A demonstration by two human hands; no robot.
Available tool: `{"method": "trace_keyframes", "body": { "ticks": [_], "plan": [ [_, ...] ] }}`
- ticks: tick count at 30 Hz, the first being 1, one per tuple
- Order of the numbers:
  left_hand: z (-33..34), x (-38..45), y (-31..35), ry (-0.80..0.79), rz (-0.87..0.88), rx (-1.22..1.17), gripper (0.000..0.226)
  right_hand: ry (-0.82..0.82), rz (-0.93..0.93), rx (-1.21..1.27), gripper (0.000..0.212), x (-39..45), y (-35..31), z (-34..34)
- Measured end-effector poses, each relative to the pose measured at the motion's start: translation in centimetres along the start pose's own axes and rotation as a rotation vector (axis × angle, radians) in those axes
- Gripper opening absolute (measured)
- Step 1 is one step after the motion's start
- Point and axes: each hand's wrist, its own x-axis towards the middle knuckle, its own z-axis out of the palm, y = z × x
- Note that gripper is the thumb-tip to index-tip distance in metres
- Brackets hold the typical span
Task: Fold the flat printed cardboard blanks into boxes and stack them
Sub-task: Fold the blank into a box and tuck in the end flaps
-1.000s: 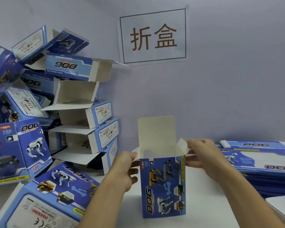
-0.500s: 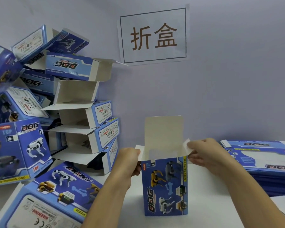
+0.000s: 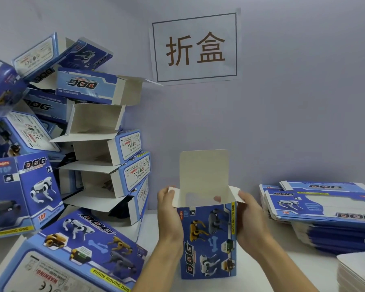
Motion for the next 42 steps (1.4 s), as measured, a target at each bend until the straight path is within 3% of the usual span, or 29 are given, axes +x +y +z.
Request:
{"method": "trace_keyframes", "body": {
  "ticks": [6,10,14,16,18,23,28,31,34,37,42],
  "plan": [
    [0.0,0.1,-0.7,0.011,0.077,-0.141,0.031,-0.156,0.025,0.118,0.062,0.2,0.7,-0.1],
    [-0.5,0.3,-1.0,-0.028,0.015,-0.192,0.036,-0.235,0.000,0.166,0.068,0.2,0.8,-0.3],
    [-1.4,0.2,-1.0,-0.144,-0.030,-0.134,0.074,-0.382,-0.033,0.156,0.067,-0.2,0.9,-1.1],
    [-1.3,0.2,-0.9,-0.167,-0.005,-0.039,0.093,-0.413,-0.064,0.013,0.065,-0.4,1.0,-1.2],
    [-1.0,0.1,-1.2,-0.204,0.070,0.083,0.108,-0.417,-0.109,-0.198,0.083,-0.3,1.2,-1.2],
    [-1.0,0.4,-1.6,-0.198,0.114,0.157,0.084,-0.427,-0.122,-0.359,0.082,-0.4,1.6,-1.1],
    [-1.3,0.8,-1.6,-0.332,0.151,0.230,0.089,-0.349,-0.138,-0.295,0.067,0.1,1.9,-1.3],
    [-1.4,0.5,-2.0,-0.432,0.170,0.260,0.092,-0.358,-0.119,-0.226,0.071,0.2,1.5,-1.7],
    [-1.2,0.0,-2.7,-0.329,0.221,0.214,0.085,-0.436,-0.081,-0.189,0.079,-0.1,1.2,-1.6],
    [-1.1,0.0,-2.9,-0.162,0.325,0.195,0.068,-0.494,-0.078,-0.208,0.061,-0.5,1.5,-0.6],
    [-1.4,0.6,-2.2,-0.067,0.401,0.263,0.062,-0.412,-0.128,-0.237,0.056,-0.6,1.7,0.6]
  ]
}}
